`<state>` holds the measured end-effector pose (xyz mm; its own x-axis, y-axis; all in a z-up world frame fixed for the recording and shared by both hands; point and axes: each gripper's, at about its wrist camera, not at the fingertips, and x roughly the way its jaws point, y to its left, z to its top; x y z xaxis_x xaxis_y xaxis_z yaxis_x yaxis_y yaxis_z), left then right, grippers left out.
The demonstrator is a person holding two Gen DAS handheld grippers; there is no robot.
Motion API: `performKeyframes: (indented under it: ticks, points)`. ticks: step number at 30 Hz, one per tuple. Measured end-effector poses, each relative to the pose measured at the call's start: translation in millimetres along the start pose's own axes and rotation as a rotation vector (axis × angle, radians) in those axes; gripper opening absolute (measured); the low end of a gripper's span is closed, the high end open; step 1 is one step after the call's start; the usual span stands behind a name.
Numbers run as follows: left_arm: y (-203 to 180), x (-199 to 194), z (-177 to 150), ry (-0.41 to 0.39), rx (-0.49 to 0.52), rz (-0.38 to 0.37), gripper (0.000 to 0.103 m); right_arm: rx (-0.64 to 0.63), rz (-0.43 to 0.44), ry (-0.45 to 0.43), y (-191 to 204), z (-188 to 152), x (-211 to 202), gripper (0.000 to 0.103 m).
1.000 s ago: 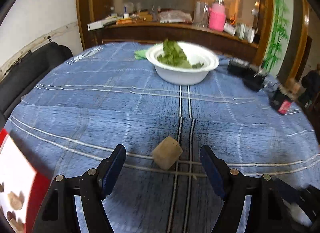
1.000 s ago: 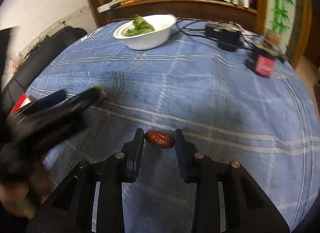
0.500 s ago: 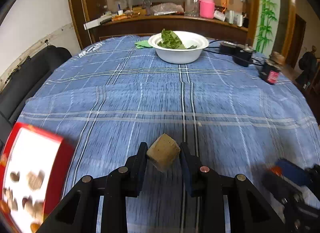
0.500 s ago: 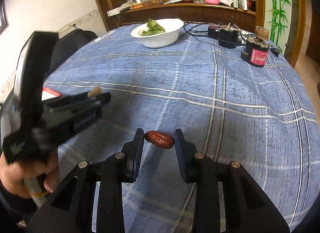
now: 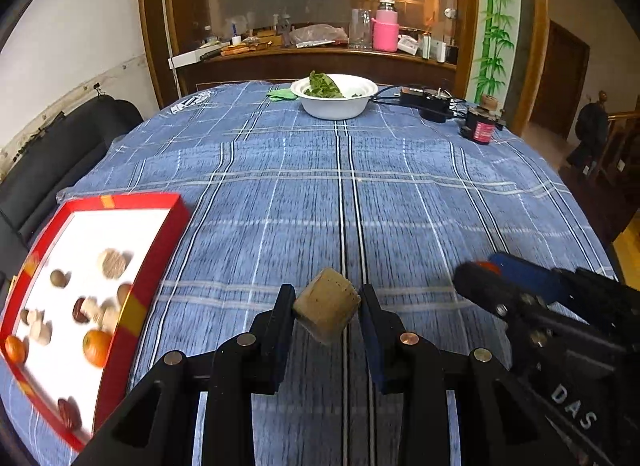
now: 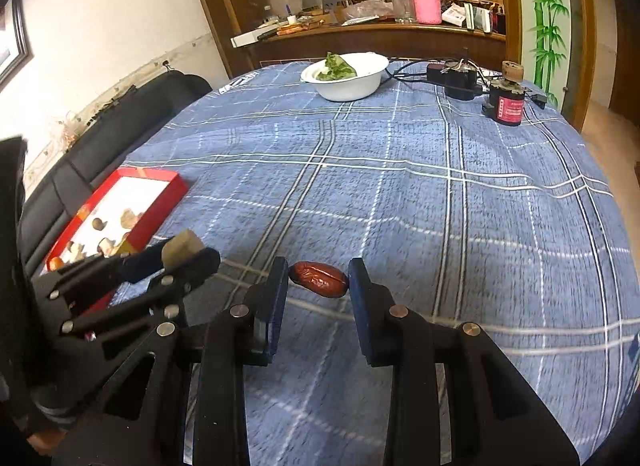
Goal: Organize fruits
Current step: 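Carry the red date and beige cube in both tools over the red box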
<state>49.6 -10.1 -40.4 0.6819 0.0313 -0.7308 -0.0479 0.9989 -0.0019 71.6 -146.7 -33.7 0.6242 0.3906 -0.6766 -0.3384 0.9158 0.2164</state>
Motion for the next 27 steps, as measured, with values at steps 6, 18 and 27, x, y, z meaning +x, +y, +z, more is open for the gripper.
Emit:
performKeyframes:
  ticks: [6, 18, 27]
  points:
    - [11.5, -11.3, -20.1, 0.007, -0.020, 0.007, 0.031, -0.006, 0.016, 0.002, 18.3, -13.8, -5.5, 0.029]
    - [35.7, -28.6, -39.6, 0.015, -0.067, 0.042, 0.031, -0.049, 0.053, 0.023, 46.5, -28.2, -8.5, 0.030]
    - [57.9, -38.2, -47.4, 0.019, -0.108, 0.067, 0.031, -0.096, 0.081, 0.035, 67.8, -27.6, -7.6, 0.030]
